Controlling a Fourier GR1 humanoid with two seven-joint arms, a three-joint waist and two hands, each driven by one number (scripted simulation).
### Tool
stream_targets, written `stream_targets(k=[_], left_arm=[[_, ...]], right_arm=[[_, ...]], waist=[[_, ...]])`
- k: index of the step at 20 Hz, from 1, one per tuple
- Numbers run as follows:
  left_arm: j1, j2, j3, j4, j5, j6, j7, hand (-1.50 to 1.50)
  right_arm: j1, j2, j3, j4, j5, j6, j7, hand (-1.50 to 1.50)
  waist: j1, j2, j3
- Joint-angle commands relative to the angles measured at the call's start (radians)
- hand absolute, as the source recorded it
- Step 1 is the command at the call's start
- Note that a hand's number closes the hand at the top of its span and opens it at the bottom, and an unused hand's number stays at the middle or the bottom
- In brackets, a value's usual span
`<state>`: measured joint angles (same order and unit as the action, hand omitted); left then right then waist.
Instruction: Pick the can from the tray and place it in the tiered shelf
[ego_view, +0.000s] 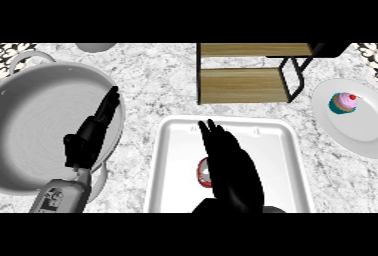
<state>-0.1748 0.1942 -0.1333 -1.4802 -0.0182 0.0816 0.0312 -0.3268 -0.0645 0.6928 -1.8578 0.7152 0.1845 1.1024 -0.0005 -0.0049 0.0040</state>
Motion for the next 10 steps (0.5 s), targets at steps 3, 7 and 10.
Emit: stream_targets(k=[3, 7, 10], left_arm=[[-0.018, -0.04, 0.003, 0.072, -0.037, 0.022, -0.024, 0.0], [0.02, -0.01, 0.02, 0.026, -0.024, -0.02, -0.004, 0.0], [0.03, -0.009, 0.023, 0.018, -0.014, -0.045, -0.007, 0.0]], right_arm=[[0.036, 0.03, -0.01, 0.006, 0.064, 0.059, 0.078, -1.5], [0.073, 0.035, -0.026, 0.064, 0.099, 0.036, 0.009, -1.5], [0.048, 0.052, -0.076, 0.14, 0.081, 0.039, -0.031, -1.5]], waist=[[-0.003, 0.005, -0.004], [0.0, 0.004, -0.004], [0.003, 0.005, -0.004]])
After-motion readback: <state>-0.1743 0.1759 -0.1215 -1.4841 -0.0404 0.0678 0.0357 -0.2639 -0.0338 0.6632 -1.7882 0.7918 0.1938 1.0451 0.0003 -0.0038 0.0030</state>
